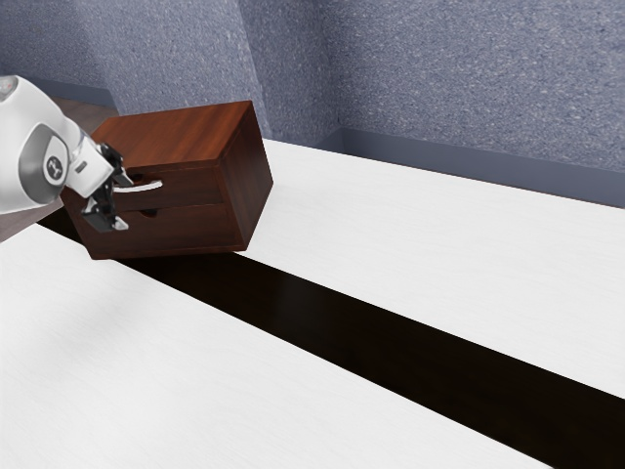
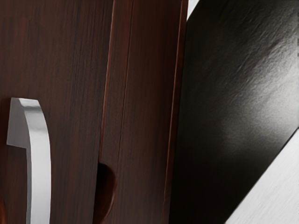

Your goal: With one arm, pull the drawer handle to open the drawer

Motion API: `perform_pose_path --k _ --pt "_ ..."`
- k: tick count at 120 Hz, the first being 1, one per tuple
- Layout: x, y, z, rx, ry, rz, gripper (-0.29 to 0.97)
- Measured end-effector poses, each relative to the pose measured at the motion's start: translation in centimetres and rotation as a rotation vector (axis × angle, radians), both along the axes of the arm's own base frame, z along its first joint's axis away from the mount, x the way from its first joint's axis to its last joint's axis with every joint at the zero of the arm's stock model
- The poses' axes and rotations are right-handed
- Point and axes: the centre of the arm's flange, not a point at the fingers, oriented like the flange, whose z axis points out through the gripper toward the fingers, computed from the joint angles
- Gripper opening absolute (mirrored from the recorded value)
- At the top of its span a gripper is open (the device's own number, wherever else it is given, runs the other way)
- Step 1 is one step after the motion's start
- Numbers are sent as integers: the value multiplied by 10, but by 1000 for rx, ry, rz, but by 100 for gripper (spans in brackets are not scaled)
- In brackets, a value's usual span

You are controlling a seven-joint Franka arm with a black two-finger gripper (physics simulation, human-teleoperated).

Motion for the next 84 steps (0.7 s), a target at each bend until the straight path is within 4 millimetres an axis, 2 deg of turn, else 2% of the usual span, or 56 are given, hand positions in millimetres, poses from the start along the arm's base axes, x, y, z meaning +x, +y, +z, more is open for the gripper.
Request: perform_pose_path --k 31,50,84 --pt "6 -9 -6 -10 7 -9 68" --pt "7 -8 5 0 -11 -6 68" --pt "16 2 -15 -19 1 1 68"
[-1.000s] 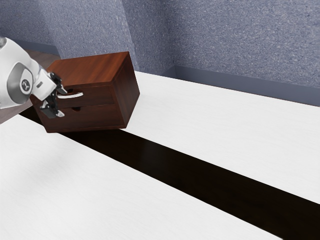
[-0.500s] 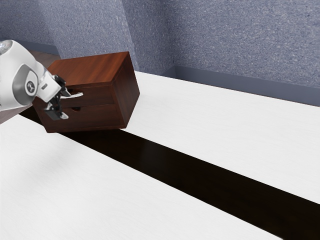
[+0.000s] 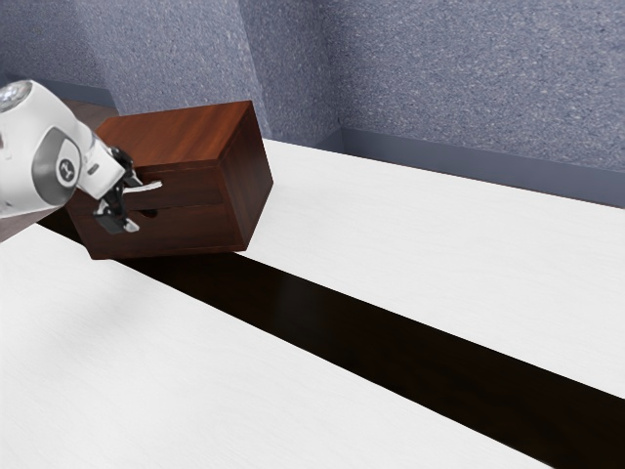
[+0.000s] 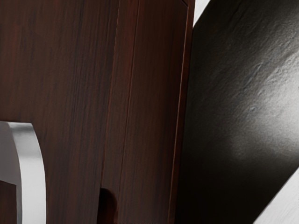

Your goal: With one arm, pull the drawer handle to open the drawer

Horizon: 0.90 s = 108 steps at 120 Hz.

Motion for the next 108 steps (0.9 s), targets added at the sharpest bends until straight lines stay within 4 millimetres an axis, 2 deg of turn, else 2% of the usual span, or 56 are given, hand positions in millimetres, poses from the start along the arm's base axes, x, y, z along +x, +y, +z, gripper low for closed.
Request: perform_pose_path --k 28,54,75,108 --pt "-11 -7 8 -1 13 5 64" --pt "-30 -34 9 -6 49 -1 67" --pt "-52 -53 16 2 63 5 65" --pt "-74 -60 15 1 79 31 66"
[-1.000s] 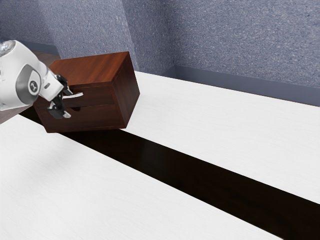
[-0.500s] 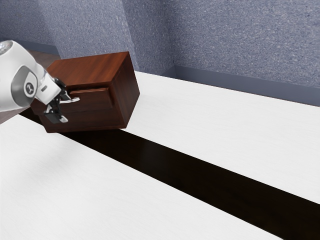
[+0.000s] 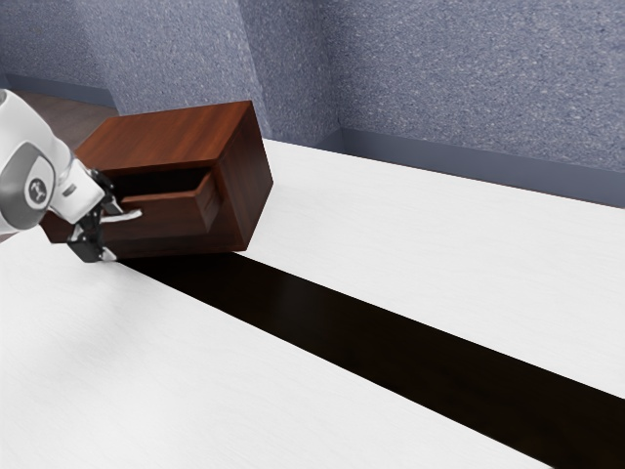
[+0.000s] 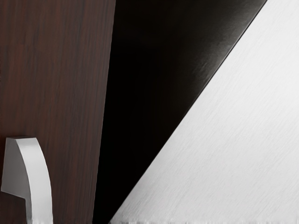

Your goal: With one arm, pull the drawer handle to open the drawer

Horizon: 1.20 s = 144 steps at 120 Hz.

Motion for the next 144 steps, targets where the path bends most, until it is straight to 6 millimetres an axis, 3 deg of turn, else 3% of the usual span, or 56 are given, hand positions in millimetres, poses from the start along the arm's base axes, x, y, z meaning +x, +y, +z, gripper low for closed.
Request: perform_pose_path --k 78,144 --pt "-48 -39 1 12 17 32 65" --pt "-83 -59 -2 25 22 65 65"
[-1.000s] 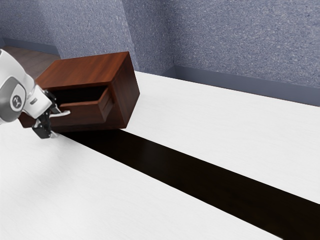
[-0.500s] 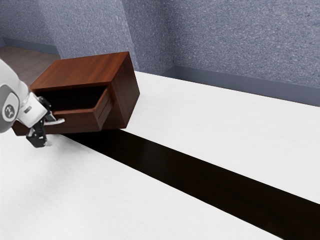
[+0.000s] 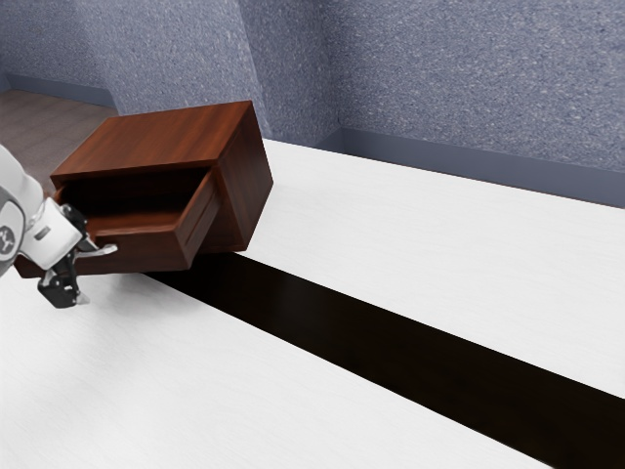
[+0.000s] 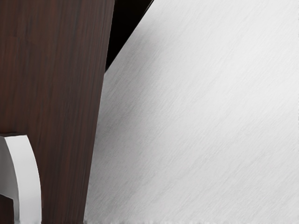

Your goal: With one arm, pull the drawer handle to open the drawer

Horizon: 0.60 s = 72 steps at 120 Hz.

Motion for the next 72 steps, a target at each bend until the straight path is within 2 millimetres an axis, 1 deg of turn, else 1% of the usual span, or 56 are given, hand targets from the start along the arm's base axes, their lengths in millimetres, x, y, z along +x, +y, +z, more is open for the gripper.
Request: perform_pose_path --k 6,11,30,50,58,65,68,72 --pt "-3 -2 1 3 -1 3 62" --pt "-5 -3 1 5 -3 5 69" --pt "-5 -3 1 5 -18 9 68" --pt "-4 -2 12 17 -43 13 68" --pt "-7 -7 23 27 -58 14 68" --pt "-7 -14 37 -6 -70 45 68" --pt "-2 -23 46 -25 -65 53 68" --pt "8 -41 63 -48 -56 57 68"
